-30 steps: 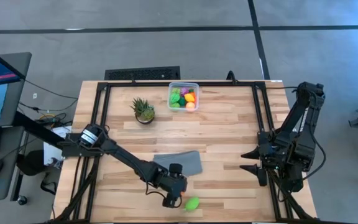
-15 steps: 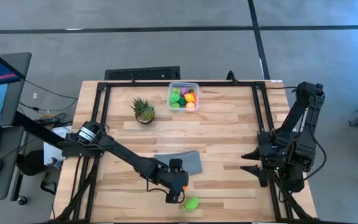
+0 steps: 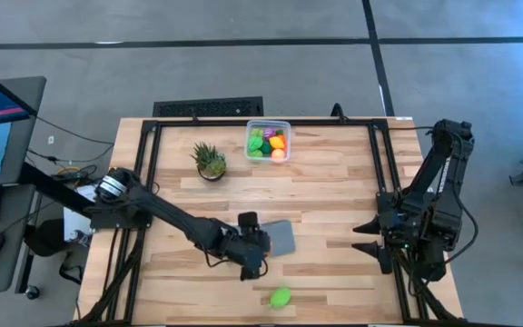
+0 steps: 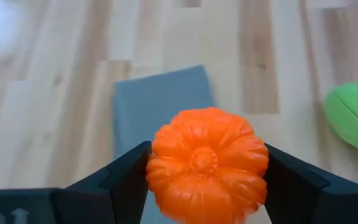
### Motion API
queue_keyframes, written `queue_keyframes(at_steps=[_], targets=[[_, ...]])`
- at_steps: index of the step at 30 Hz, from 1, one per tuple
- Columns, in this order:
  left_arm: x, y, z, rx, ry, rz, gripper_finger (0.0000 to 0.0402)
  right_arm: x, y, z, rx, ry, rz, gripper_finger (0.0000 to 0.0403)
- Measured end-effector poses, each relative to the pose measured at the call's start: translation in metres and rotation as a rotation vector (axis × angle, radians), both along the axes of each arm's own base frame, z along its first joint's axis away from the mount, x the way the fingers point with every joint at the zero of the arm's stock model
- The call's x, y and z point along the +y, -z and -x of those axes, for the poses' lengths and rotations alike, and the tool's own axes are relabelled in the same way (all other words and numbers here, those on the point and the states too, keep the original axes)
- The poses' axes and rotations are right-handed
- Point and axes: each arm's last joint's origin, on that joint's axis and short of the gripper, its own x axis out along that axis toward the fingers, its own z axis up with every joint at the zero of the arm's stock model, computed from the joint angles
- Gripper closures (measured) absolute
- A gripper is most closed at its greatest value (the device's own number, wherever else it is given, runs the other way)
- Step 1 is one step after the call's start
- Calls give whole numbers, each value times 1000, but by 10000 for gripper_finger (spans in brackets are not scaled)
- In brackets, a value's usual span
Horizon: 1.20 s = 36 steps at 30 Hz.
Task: Pick and placing Produce into tupperware
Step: Put the tangerine into the bin
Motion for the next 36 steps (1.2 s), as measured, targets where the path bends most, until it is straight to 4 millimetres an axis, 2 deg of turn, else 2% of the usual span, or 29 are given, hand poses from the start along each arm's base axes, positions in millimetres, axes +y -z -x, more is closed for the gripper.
queue_keyframes(at_steps=[7,17,36], targets=[[10,-11,7,4,-61,-65,159,0,0,0,-2,0,-7,131],[24,-10,11,34,-160,-165,159,0,0,0,-2,-3,4,131],[114,-11,-12,108,-252,-290,159,0,-2,-1,-55,51,-40,131]])
